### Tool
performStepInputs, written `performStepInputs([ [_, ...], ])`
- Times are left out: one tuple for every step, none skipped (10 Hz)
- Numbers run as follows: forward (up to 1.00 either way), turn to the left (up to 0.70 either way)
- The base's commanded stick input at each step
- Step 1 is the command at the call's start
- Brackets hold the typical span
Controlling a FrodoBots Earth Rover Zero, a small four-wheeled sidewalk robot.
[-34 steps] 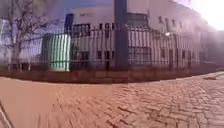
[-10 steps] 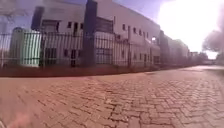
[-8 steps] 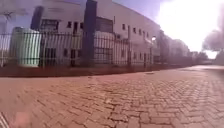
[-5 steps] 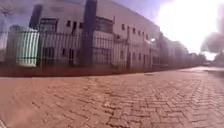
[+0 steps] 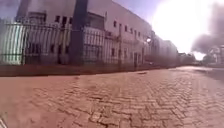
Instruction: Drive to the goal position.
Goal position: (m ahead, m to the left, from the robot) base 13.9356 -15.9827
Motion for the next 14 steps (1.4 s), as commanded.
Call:
performStepInputs([
  [1.00,-0.27],
  [1.00,-0.27],
  [1.00,-0.27],
  [1.00,-0.27],
  [1.00,-0.27],
  [1.00,-0.27],
  [1.00,-0.27],
  [1.00,-0.27],
  [1.00,-0.27],
  [1.00,-0.27],
  [1.00,-0.27],
  [1.00,-0.27],
  [1.00,-0.27],
  [1.00,-0.27],
])
